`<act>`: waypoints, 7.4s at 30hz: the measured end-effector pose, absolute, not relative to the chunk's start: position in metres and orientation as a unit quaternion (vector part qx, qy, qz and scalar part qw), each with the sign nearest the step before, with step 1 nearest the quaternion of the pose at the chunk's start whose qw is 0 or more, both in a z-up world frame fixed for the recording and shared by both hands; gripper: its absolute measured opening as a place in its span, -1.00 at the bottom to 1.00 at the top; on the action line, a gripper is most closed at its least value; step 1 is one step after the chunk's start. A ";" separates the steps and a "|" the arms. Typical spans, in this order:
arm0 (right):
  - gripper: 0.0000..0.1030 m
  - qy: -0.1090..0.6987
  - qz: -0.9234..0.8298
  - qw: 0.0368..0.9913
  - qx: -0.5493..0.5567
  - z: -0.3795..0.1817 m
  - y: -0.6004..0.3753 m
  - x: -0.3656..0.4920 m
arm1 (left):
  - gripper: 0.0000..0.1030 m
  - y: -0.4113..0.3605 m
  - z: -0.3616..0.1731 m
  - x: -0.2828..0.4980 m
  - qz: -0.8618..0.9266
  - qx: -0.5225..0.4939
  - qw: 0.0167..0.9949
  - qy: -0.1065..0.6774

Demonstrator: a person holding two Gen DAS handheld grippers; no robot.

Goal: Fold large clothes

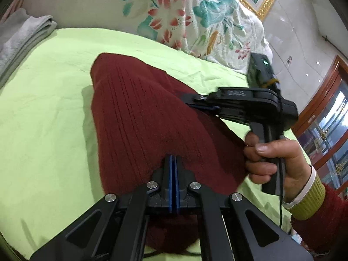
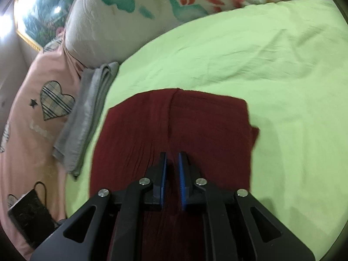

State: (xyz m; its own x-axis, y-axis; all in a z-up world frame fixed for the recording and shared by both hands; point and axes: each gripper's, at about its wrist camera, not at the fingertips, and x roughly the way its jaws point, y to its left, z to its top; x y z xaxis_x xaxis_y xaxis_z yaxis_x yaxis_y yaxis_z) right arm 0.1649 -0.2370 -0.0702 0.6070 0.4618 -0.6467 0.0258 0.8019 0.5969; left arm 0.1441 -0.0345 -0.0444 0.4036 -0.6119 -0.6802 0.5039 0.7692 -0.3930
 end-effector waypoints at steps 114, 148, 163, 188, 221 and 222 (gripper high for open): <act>0.31 0.448 0.067 0.876 0.163 -0.059 -0.193 -0.062 | 0.47 0.064 -0.062 0.004 -0.111 -0.029 0.872 0.476; 0.65 0.406 0.090 0.900 0.131 -0.013 -0.212 -0.052 | 0.90 0.028 -0.003 0.039 -0.106 0.035 0.893 0.437; 0.65 0.432 0.092 0.889 0.116 -0.026 -0.209 -0.023 | 0.90 0.001 -0.007 0.062 -0.087 0.076 0.888 0.445; 0.65 0.439 0.064 0.888 0.123 -0.027 -0.213 0.000 | 0.90 -0.006 -0.003 0.069 -0.090 0.081 0.891 0.437; 0.65 0.437 0.068 0.891 0.106 -0.020 -0.215 0.001 | 0.90 -0.006 0.003 0.062 -0.091 0.084 0.894 0.430; 0.65 0.437 0.068 0.891 0.106 -0.020 -0.214 0.001 | 0.90 -0.006 0.003 0.062 -0.090 0.084 0.894 0.431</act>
State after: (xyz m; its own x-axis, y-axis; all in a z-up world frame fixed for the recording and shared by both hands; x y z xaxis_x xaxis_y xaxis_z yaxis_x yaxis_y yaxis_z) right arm 0.0010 -0.2143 -0.0204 0.6093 0.2140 -0.7635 -0.0293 0.9683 0.2480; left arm 0.0616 -0.0062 0.0035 0.6129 -0.0896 -0.7850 0.2339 0.9696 0.0719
